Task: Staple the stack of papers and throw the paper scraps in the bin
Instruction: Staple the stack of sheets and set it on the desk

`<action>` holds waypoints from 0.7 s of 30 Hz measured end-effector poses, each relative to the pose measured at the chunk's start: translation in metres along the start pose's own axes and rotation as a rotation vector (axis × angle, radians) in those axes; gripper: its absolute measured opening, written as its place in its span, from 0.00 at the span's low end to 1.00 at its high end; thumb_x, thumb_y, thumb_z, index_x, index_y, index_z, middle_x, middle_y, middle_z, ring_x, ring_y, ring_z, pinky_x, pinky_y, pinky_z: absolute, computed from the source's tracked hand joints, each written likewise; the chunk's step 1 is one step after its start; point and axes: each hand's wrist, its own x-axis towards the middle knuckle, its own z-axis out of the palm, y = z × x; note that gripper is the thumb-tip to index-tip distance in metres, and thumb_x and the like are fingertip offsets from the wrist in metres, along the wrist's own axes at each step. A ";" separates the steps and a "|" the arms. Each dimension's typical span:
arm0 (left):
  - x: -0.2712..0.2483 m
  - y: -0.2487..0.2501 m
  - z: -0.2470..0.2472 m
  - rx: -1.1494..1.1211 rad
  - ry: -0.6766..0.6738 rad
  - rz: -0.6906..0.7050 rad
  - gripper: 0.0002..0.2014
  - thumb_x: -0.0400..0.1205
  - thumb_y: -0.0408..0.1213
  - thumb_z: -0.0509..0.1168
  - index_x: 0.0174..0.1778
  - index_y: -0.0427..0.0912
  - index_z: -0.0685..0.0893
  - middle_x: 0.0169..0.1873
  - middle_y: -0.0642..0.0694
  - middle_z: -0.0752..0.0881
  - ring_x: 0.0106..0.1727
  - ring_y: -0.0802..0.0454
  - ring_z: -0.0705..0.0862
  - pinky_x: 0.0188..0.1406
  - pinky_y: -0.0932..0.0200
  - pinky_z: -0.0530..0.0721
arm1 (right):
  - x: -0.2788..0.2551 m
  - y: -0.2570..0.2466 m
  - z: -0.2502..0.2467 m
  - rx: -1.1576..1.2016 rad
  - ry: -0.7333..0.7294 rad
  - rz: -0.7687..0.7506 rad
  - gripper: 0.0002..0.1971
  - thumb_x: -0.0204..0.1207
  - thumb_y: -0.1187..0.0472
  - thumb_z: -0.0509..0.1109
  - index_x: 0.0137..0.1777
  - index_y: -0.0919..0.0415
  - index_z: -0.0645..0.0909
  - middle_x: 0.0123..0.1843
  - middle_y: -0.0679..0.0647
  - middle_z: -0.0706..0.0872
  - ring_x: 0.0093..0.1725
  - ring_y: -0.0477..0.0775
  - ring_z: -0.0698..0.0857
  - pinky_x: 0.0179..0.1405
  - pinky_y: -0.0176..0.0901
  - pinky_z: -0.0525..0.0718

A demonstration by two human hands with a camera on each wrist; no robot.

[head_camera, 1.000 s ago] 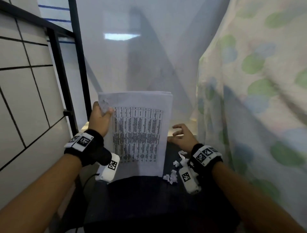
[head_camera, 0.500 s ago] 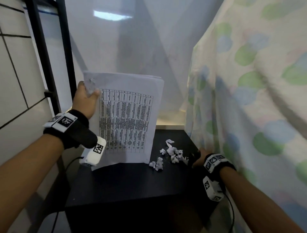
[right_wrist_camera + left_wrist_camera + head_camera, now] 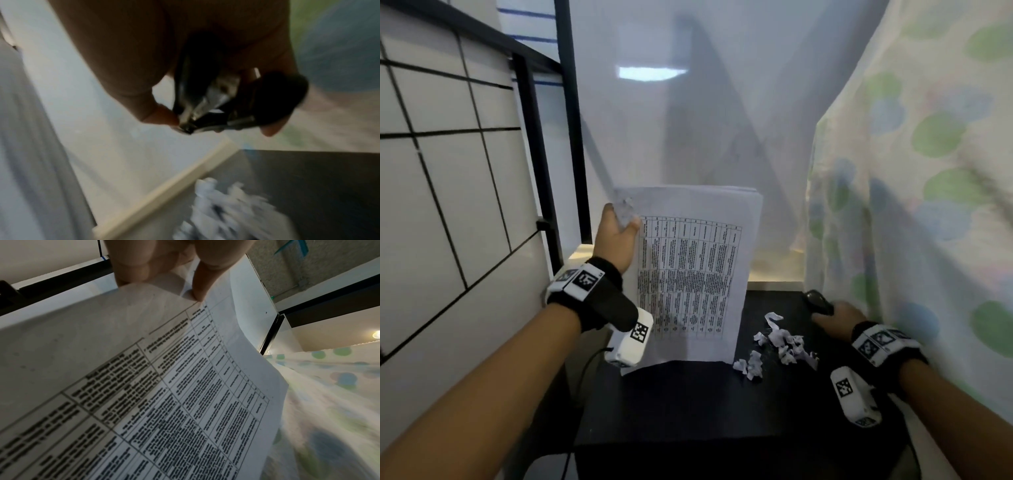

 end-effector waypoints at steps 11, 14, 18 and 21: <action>-0.009 0.003 -0.003 -0.079 -0.037 0.059 0.18 0.85 0.26 0.55 0.72 0.35 0.63 0.62 0.51 0.72 0.67 0.54 0.72 0.73 0.53 0.69 | -0.097 -0.178 -0.078 0.873 0.431 -0.869 0.13 0.77 0.57 0.69 0.51 0.51 0.66 0.35 0.44 0.72 0.33 0.41 0.76 0.33 0.34 0.75; -0.013 -0.002 -0.001 -0.012 -0.050 0.129 0.17 0.85 0.28 0.55 0.70 0.34 0.65 0.54 0.45 0.80 0.55 0.52 0.82 0.66 0.48 0.82 | -0.120 -0.195 -0.054 0.926 0.448 -0.986 0.21 0.74 0.62 0.72 0.57 0.55 0.61 0.36 0.44 0.71 0.31 0.27 0.78 0.31 0.16 0.75; -0.024 -0.005 0.004 -0.033 -0.124 0.317 0.10 0.81 0.35 0.54 0.51 0.56 0.70 0.37 0.59 0.77 0.31 0.73 0.78 0.38 0.67 0.79 | -0.128 -0.215 -0.027 1.163 0.376 -0.961 0.22 0.72 0.70 0.73 0.61 0.72 0.67 0.37 0.47 0.80 0.32 0.27 0.83 0.37 0.18 0.79; -0.032 -0.008 0.010 0.005 -0.128 0.434 0.09 0.80 0.32 0.53 0.47 0.53 0.68 0.33 0.58 0.76 0.27 0.68 0.76 0.28 0.71 0.73 | -0.133 -0.221 -0.018 1.238 0.301 -0.950 0.21 0.72 0.70 0.73 0.61 0.76 0.70 0.40 0.50 0.85 0.38 0.34 0.86 0.45 0.28 0.84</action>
